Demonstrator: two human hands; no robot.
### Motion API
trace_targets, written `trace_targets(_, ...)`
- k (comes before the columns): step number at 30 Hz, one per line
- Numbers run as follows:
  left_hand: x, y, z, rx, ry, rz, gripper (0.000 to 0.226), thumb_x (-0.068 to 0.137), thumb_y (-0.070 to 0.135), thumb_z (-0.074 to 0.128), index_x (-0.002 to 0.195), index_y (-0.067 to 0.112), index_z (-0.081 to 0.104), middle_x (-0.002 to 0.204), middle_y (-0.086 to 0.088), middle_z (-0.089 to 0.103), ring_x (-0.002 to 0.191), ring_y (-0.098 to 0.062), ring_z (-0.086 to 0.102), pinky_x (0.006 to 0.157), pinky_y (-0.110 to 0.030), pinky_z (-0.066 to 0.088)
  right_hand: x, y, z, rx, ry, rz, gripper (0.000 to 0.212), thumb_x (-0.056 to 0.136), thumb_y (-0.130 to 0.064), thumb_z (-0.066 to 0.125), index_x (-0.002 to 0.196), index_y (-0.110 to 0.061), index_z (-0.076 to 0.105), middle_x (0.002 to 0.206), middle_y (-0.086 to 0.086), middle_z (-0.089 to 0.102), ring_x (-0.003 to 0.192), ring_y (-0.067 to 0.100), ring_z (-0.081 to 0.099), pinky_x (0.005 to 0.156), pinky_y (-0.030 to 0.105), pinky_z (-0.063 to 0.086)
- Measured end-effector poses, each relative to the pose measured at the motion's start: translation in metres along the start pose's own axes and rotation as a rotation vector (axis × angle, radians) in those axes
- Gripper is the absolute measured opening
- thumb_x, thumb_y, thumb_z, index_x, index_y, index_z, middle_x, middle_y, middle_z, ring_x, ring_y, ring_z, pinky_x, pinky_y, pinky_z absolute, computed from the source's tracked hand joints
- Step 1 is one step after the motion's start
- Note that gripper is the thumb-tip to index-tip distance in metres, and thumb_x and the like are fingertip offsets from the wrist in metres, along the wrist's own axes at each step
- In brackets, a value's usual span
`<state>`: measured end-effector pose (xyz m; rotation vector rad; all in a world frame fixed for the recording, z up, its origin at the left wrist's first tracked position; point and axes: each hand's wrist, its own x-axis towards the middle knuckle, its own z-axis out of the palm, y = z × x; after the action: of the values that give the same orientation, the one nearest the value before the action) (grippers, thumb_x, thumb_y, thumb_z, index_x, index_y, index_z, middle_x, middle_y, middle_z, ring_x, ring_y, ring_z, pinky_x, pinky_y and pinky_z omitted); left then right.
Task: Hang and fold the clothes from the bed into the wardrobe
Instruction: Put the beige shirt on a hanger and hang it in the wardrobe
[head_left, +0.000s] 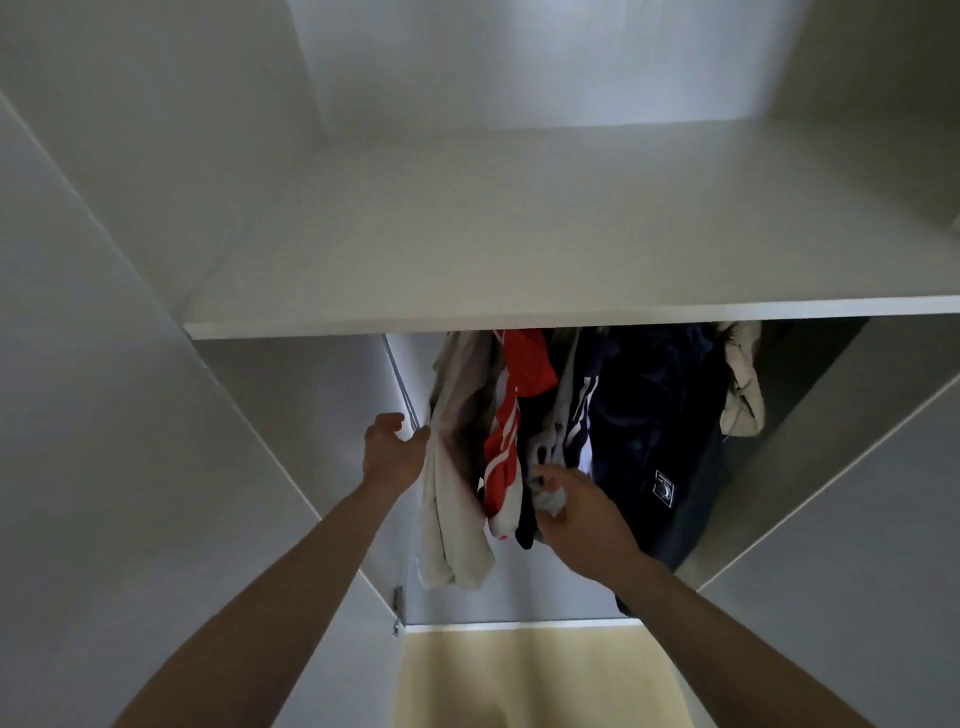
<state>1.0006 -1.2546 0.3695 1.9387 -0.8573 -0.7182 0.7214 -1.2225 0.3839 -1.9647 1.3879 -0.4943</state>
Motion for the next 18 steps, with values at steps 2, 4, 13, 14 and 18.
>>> trace_targets(2,0.012,0.007,0.001,-0.028,-0.078,-0.050,0.049,0.092,0.027,0.073,0.131,0.007,0.053,0.130,-0.015,0.058,0.110,-0.038,0.065,0.100,-0.050,0.052,-0.003,-0.003,0.003,0.045,0.036,0.070,0.051,0.091,-0.020,0.065,0.140,-0.029,0.053,0.128,-0.010,0.059,0.112,0.011,0.060,0.092,0.024,0.048)
trace_targets(4,0.027,0.010,0.003,-0.038,-0.133,-0.112,0.046,0.094,0.027,0.070,0.131,0.007,0.052,0.126,-0.018,0.064,0.109,-0.038,0.067,0.098,-0.052,0.054,-0.005,-0.008,0.008,0.072,0.061,0.125,0.050,0.089,-0.021,0.068,0.136,-0.032,0.054,0.126,-0.011,0.060,0.100,0.010,0.063,0.089,0.024,0.050)
trace_targets(13,0.055,0.015,0.005,-0.152,-0.083,-0.069,0.029,0.095,0.001,0.056,0.070,0.016,0.057,0.089,-0.023,0.065,0.081,-0.034,0.064,0.078,-0.048,0.055,-0.041,-0.022,0.024,0.091,0.159,0.254,0.044,0.095,-0.023,0.066,0.137,-0.031,0.056,0.120,-0.013,0.059,0.077,0.003,0.066,0.079,0.014,0.049)
trace_targets(14,0.054,0.017,0.005,-0.185,-0.057,-0.065,0.027,0.096,0.002,0.057,0.072,0.014,0.058,0.089,-0.023,0.066,0.079,-0.032,0.064,0.078,-0.049,0.056,-0.045,-0.022,0.024,0.092,0.159,0.273,0.044,0.095,-0.024,0.066,0.137,-0.031,0.056,0.120,-0.013,0.058,0.077,0.002,0.066,0.077,0.013,0.048)
trace_targets(18,0.041,0.021,0.007,-0.315,-0.039,-0.063,0.021,0.096,0.002,0.062,0.076,0.009,0.061,0.088,-0.020,0.067,0.078,-0.029,0.065,0.072,-0.037,0.056,-0.057,-0.024,0.023,0.093,0.185,0.318,0.044,0.094,-0.025,0.068,0.135,-0.033,0.057,0.119,-0.017,0.056,0.075,-0.002,0.063,0.070,0.007,0.042)
